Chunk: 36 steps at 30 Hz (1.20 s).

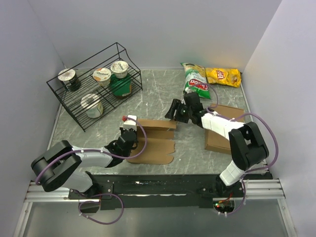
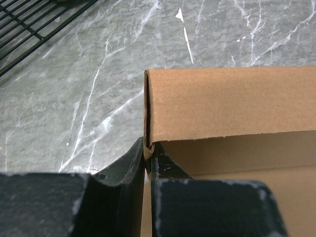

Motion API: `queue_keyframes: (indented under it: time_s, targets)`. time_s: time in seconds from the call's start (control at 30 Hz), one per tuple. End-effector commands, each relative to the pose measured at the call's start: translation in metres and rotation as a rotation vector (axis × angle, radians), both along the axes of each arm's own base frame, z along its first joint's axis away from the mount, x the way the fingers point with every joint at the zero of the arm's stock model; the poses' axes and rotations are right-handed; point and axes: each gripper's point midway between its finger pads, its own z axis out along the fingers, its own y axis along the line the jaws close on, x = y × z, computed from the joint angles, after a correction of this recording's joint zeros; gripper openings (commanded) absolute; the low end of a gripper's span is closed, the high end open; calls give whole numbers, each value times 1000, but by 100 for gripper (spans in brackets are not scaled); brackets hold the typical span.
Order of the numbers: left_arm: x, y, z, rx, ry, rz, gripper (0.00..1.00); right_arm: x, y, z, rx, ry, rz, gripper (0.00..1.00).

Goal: Fold the paper box
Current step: Fold the paper box at the center of the board.

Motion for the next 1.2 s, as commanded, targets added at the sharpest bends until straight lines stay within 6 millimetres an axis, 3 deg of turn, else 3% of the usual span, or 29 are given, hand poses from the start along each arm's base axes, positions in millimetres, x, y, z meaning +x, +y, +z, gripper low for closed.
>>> queue_keyframes:
  time_s: [0.0,0.23,0.37,0.47,0.57,0.73,0.83,1.03,1.17]
  targets:
    - [4,-8,11,-42,-31,-17,12,26,15,38,61,-124,48,73]
    - [8,-2,5,-4,1,46,14,-8,-10,49,14,-53,-12,84]
    - [10,-1,2,9,12,59,13,-46,-33,38,-61,79,-49,84]
    - [10,0,1,11,12,67,13,-64,-40,50,-37,57,-63,84]
    - [11,-1,2,9,10,64,13,-78,-28,73,49,16,-31,82]
    - [10,0,2,4,6,59,13,-72,-3,99,151,-14,7,81]
    - [10,-1,3,3,3,56,13,-62,8,100,182,-14,23,80]
    - [9,-1,4,-2,0,53,13,-54,34,87,189,-3,96,79]
    - [9,0,4,-1,1,55,13,-51,31,63,97,42,61,78]
